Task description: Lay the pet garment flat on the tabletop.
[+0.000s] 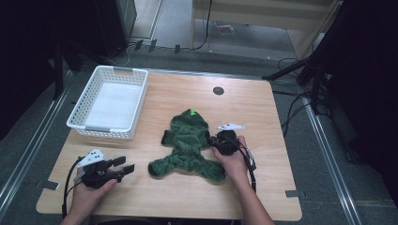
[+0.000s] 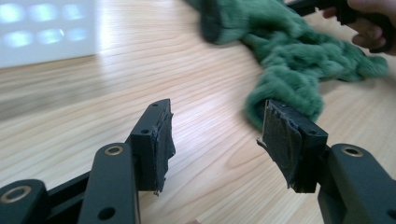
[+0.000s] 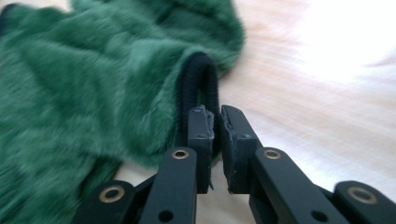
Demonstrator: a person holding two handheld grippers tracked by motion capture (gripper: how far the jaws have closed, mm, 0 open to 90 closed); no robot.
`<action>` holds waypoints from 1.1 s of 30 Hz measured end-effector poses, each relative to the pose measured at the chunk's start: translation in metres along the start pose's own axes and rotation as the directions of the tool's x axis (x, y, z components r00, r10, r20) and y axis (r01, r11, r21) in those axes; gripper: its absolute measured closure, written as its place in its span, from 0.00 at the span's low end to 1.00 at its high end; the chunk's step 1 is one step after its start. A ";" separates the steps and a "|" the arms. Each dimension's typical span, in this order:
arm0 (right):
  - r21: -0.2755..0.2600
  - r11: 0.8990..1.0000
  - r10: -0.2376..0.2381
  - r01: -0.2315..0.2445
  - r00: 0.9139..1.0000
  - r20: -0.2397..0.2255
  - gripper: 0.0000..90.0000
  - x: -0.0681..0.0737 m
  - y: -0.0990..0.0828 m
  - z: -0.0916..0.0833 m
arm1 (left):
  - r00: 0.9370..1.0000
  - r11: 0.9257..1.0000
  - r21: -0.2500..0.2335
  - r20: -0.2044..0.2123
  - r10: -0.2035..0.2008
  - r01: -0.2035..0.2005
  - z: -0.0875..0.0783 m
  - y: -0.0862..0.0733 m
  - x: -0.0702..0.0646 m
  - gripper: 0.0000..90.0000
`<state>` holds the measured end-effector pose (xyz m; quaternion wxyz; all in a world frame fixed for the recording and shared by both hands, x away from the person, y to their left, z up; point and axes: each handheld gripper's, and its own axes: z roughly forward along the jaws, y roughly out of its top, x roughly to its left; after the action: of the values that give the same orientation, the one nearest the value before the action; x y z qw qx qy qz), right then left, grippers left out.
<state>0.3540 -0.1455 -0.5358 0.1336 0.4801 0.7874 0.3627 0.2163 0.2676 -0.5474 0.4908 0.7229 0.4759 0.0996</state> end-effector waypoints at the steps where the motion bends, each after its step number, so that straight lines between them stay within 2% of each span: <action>1: -0.005 1.000 -0.003 0.003 1.000 0.018 0.94 -0.002 0.002 0.001 | 1.000 1.000 -0.011 -0.010 -0.005 0.005 -0.003 -0.001 0.002 0.47; 4: -0.010 1.000 -0.007 0.007 0.999 0.046 0.94 -0.006 0.008 0.006 | 0.999 0.999 -0.041 -0.049 -0.007 0.005 -0.010 -0.002 0.008 0.47; 6: -0.012 1.000 0.008 -0.007 0.999 0.035 0.93 -0.007 0.010 0.008 | 0.997 0.998 -0.062 -0.068 -0.022 0.017 -0.014 -0.002 0.012 0.47; 7: -0.017 1.000 0.015 -0.015 1.000 0.021 0.87 -0.007 0.010 0.007 | 0.997 0.997 -0.071 -0.075 -0.024 0.019 -0.015 -0.002 0.014 0.46; 9: -0.052 0.999 -0.009 0.011 1.000 0.028 0.69 -0.006 0.009 0.001 | 0.995 0.995 -0.095 -0.098 -0.025 0.016 -0.018 -0.002 0.016 0.44; 11: -0.087 0.996 -0.017 0.019 1.000 0.021 0.57 -0.007 0.007 -0.008 | 0.993 0.993 -0.118 -0.113 -0.029 0.016 -0.021 -0.002 0.019 0.42; 13: -0.153 0.988 -0.008 0.012 1.000 0.027 0.48 -0.014 -0.001 -0.027 | 0.991 0.989 -0.143 -0.131 -0.039 0.020 -0.025 -0.002 0.022 0.38; 16: -0.214 0.976 0.029 -0.026 1.000 0.010 0.38 -0.026 -0.014 -0.050 | 0.983 0.985 -0.171 -0.175 -0.045 0.015 -0.031 -0.002 0.025 0.31; 19: -0.274 0.961 0.053 -0.044 0.998 0.025 0.21 -0.040 -0.032 -0.075 | 0.977 0.982 -0.186 -0.204 -0.058 0.020 -0.037 -0.001 0.028 0.21; 21: -0.288 0.956 0.066 -0.053 0.997 0.033 0.08 -0.047 -0.043 -0.089 | 0.973 0.981 -0.194 -0.221 -0.073 0.029 -0.040 -0.002 0.031 0.15; 22: -0.291 0.956 0.064 -0.043 0.996 0.063 0.01 -0.050 -0.050 -0.095 | 0.970 0.980 -0.197 -0.231 -0.080 0.035 -0.041 -0.002 0.032 0.13; 23: -0.294 0.955 0.064 -0.039 0.995 0.076 0.00 -0.052 -0.057 -0.100 | 0.965 0.980 -0.197 -0.246 -0.086 0.037 -0.043 -0.003 0.033 0.10; 25: -0.299 0.953 0.068 -0.045 0.996 0.065 0.00 -0.056 -0.070 -0.108 | 0.963 0.981 -0.189 -0.254 -0.086 0.037 -0.044 -0.004 0.035 0.06; 26: -0.300 0.953 0.076 -0.051 0.994 0.073 0.00 -0.057 -0.077 -0.112 | 0.964 0.981 -0.187 -0.252 -0.090 0.043 -0.045 -0.005 0.037 0.01; 30: -0.305 0.950 0.104 -0.075 0.992 0.078 0.00 -0.064 -0.102 -0.123 | 0.963 0.981 -0.186 -0.250 -0.097 0.051 -0.053 -0.011 0.043 0.00; 31: -0.306 0.948 0.113 -0.084 0.990 0.079 0.00 -0.066 -0.107 -0.126 | 0.966 0.980 -0.190 -0.238 -0.104 0.059 -0.057 -0.012 0.046 0.00; 33: -0.308 0.945 0.139 -0.108 0.987 0.081 0.00 -0.069 -0.116 -0.131 | 0.962 0.979 -0.197 -0.250 -0.109 0.059 -0.063 -0.014 0.050 0.00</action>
<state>0.2389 -0.2940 -0.5346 0.2225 0.5200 0.6831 0.4620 0.1956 0.3467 -0.5432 0.4942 0.6332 0.5548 0.2167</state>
